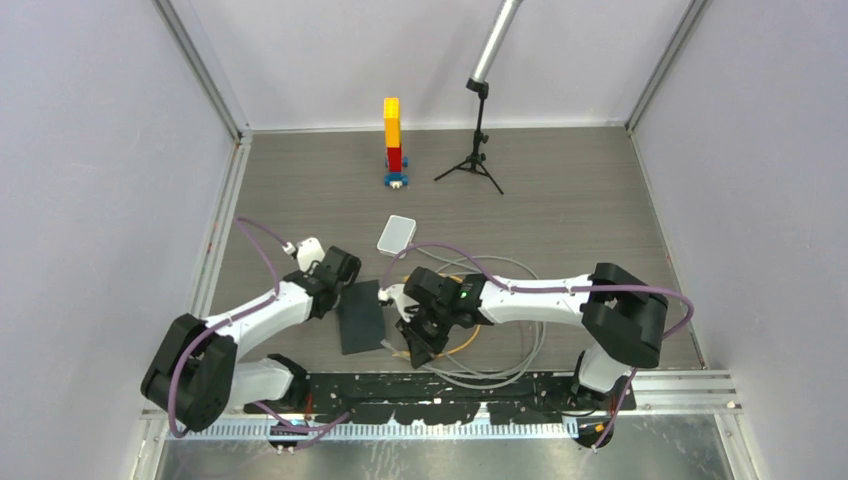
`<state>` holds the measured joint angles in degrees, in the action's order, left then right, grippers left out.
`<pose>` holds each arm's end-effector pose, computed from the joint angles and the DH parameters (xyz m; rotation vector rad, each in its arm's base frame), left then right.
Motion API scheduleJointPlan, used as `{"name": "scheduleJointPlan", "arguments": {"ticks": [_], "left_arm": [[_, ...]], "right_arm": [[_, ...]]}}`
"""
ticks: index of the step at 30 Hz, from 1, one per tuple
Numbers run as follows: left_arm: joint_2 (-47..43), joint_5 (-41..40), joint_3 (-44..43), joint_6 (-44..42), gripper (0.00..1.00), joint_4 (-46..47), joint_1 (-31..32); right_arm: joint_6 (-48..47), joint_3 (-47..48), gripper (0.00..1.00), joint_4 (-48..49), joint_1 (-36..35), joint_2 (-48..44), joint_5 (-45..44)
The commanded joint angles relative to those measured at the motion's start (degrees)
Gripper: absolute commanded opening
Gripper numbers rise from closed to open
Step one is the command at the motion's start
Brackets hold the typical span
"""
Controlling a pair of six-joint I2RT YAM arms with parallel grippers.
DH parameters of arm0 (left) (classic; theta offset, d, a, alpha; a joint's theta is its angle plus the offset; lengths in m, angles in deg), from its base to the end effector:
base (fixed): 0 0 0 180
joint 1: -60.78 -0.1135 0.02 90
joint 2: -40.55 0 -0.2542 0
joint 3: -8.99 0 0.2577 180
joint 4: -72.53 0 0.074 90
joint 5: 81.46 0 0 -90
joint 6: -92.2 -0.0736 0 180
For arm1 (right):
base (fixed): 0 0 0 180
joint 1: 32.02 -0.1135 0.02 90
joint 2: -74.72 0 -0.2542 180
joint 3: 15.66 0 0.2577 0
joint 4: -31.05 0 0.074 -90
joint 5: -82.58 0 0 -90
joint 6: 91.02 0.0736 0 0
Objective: Insert the plug into the switch port
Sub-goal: Pick up the connector from the center of the board.
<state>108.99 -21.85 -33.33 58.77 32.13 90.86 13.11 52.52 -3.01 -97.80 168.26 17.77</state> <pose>0.2028 -0.0744 0.1104 -0.7058 2.3865 0.1366 0.1110 0.3230 0.1358 -1.3962 2.4859 0.9870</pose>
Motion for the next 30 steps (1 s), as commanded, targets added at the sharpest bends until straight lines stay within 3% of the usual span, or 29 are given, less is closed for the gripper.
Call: {"name": "scheduleJointPlan", "arguments": {"ticks": [1,10,18,23,30], "left_arm": [[3.5,2.7,-2.6,-3.9,0.07,5.5,-2.2],[9.1,3.8,-5.7,-6.4,0.05,7.8,-2.8],[0.7,0.1,-6.4,-8.2,0.05,2.9,-3.0],[-2.3,0.9,-5.6,-8.5,0.05,0.0,-3.1],[-2.6,2.0,-3.1,-6.3,0.06,0.2,-3.1]], "right_arm": [[0.4,0.6,0.0,4.7,-1.2,1.0,3.7],[2.0,1.7,0.01,6.2,-1.5,2.0,0.6],[0.2,-2.1,0.01,-3.8,-1.5,-6.3,-7.7],[-1.7,-2.1,0.0,-8.1,-1.5,-4.6,-8.5],[-3.2,2.2,0.01,-7.1,-1.8,0.0,-6.4]]}}
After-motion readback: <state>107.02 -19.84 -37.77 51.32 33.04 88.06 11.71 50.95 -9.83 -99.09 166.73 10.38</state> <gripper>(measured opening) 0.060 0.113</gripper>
